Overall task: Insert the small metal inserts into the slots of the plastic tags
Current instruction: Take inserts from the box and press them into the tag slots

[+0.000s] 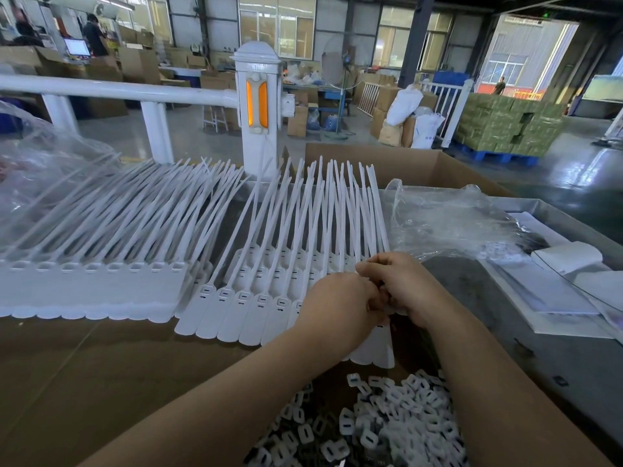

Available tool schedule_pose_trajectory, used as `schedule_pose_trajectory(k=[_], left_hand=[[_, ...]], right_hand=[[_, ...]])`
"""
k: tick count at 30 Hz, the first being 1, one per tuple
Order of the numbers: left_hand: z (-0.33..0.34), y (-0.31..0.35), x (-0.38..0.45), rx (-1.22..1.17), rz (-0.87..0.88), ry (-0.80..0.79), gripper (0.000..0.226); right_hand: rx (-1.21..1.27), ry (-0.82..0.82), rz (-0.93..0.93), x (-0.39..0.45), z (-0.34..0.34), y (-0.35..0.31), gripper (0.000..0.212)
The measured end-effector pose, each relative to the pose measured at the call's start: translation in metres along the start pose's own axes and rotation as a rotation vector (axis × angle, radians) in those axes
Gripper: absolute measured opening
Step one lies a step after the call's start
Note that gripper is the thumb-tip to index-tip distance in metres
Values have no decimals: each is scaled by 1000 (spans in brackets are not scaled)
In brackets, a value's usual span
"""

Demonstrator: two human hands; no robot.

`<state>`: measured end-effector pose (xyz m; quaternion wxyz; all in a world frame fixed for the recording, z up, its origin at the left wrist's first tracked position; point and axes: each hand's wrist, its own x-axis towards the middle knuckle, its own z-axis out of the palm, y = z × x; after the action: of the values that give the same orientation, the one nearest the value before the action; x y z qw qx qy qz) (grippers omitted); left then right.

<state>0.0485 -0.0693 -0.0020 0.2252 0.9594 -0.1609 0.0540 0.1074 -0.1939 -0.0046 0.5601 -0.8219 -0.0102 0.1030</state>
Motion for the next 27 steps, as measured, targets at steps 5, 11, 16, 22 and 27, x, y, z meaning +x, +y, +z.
schedule_pose_trajectory(k=[5, 11, 16, 22, 27], left_hand=[[-9, -5, -4, 130, 204, -44, 27], [-14, -26, -11, 93, 388, -79, 23], [-14, -38, -8, -54, 333, -91, 22], [-12, -36, -10, 65, 418, -109, 25], [-21, -32, -12, 39, 382, -188, 31]], right_hand=[[38, -27, 8, -1, -1, -1, 17], [-22, -12, -24, -3, -1, -1, 19], [-68, 3, -31, -2, 0, -2, 20], [-52, 0, -17, -3, -1, -3, 20], [-77, 5, -28, -3, 0, -3, 21]])
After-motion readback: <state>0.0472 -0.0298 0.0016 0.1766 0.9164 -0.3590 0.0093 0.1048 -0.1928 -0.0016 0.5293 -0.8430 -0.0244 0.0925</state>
